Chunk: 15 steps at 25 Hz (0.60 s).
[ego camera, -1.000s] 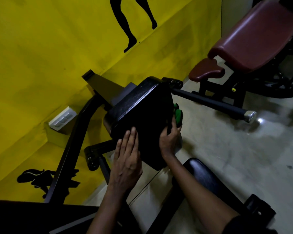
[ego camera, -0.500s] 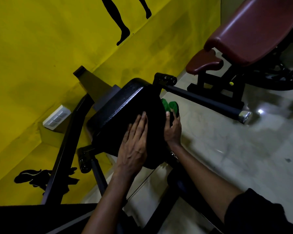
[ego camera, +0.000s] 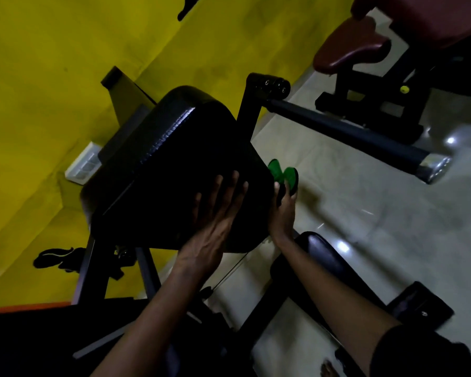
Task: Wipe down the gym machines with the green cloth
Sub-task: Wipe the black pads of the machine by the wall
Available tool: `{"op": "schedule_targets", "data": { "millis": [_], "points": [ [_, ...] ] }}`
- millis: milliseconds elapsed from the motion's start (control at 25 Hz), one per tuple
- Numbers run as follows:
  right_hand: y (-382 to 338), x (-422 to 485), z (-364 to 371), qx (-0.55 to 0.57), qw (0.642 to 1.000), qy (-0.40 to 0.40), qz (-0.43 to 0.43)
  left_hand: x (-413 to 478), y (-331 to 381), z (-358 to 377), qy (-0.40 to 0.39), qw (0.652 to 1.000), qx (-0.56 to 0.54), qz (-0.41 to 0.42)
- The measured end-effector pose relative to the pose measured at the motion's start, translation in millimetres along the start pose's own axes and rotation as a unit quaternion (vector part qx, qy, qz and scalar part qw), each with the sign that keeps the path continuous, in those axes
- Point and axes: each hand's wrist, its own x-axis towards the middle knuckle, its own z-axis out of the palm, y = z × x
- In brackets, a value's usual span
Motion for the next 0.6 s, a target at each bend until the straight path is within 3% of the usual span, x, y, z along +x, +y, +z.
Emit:
{"op": "schedule_targets", "data": {
  "millis": [200,440,600],
  "points": [
    [48.8,16.9,7.4,0.026,0.989,-0.013,0.147,2.9,4.0,6.3,0.021,1.0,-0.001,-0.01],
    [75.0,7.4,20.9,0.044,0.992,0.004,0.122,9.6,37.1,34.4,0.012,1.0,0.001,0.0],
    [106.7,39.3,25.0,0.05,0.971,0.002,0.232,10.7,49.6,48.7,0.015,1.0,0.007,0.014]
  ]
}}
